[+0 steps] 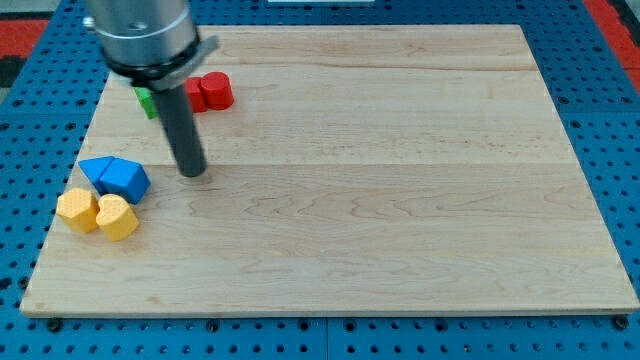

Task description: Push the yellow hexagon along with yellow heart to the bottom center and towards up left

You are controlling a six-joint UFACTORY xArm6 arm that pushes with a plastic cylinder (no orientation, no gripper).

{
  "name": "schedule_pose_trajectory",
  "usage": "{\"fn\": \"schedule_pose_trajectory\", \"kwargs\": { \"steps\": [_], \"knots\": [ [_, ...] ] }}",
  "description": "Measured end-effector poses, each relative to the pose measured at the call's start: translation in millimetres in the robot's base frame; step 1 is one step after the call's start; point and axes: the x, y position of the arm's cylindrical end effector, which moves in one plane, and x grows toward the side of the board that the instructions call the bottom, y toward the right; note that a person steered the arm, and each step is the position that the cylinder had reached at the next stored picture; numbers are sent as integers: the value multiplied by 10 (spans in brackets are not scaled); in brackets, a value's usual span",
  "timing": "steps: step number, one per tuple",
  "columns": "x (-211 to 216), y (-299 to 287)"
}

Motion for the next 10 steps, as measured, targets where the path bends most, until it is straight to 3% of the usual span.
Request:
{"fn": "schedule_pose_trajectory", "kwargs": {
  "steps": [2, 3, 5, 6, 8, 10],
  "knots": [
    [-188, -1259],
    [-122, -1394],
    [636, -1305],
    [774, -1305],
    [645, -1399],
    [565, -413]
  ]
}}
